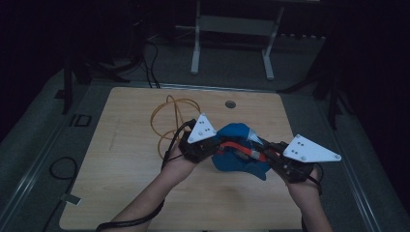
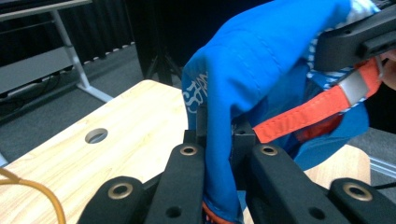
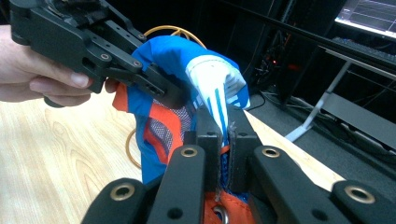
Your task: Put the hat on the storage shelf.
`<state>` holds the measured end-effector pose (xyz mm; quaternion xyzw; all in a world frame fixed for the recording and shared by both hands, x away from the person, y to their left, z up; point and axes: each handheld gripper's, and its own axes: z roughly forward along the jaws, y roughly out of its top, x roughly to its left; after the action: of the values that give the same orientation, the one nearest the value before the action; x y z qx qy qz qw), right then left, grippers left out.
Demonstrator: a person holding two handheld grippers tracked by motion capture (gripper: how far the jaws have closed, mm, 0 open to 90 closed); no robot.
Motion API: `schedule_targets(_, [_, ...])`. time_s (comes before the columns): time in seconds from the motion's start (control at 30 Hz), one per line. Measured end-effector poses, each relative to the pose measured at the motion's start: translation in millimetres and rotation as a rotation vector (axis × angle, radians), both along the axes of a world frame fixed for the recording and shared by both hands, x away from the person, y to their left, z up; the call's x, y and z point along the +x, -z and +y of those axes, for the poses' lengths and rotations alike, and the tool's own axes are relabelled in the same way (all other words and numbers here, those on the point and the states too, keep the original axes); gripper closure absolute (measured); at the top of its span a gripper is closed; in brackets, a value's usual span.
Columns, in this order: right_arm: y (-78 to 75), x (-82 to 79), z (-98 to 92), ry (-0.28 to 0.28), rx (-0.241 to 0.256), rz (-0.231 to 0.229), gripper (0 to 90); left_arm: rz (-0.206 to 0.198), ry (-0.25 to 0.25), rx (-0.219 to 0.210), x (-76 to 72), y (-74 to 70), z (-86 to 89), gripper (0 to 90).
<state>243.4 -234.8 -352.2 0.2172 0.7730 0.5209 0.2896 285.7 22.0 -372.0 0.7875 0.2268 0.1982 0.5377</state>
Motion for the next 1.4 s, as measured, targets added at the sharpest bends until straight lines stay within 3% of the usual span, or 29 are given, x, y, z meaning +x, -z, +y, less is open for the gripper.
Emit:
schedule_targets(0.23, [3.2, -1.8, -0.1, -0.001, 0.013, 0.013, 85.9, -0.012, -0.038, -0.001, 0.5, -5.7, -1.3, 88.6])
schedule_targets(0.53, [5.8, -4.9, -4.2, 0.005, 0.049, 0.030, 84.3, -0.038, -0.031, 0.000, 0.0, -15.8, -7.9, 88.8])
schedule_targets(0.7, [8.1, -10.2, -7.2, -0.013, 0.075, 0.042, 79.0, -0.068, -0.026, 0.019, -0.9, -25.4, -15.3, 88.9])
schedule_targets(0.83, [10.3, -14.7, -5.8, -0.021, 0.070, 0.047, 78.4, -0.085, -0.018, 0.023, -2.4, -30.2, -18.1, 88.9])
schedule_targets(1.03, [9.6, -24.2, -4.7, -0.063, 0.093, 0.052, 64.0, -0.098, -0.001, 0.013, -1.1, -30.7, -15.2, 88.8])
schedule_targets(1.13, [7.6, -31.5, -4.1, -0.096, 0.103, 0.045, 54.3, -0.085, 0.035, -0.026, 3.1, -26.9, -8.5, 88.8])
schedule_targets(1.3, [3.9, -41.8, -3.0, -0.124, 0.094, 0.032, 51.9, -0.088, 0.079, -0.061, 6.0, -21.3, -1.9, 88.7])
schedule_targets(1.4, [1.5, -46.2, -6.6, -0.122, 0.085, 0.019, 51.8, -0.108, 0.162, -0.093, 7.1, -19.1, 5.3, 88.7])
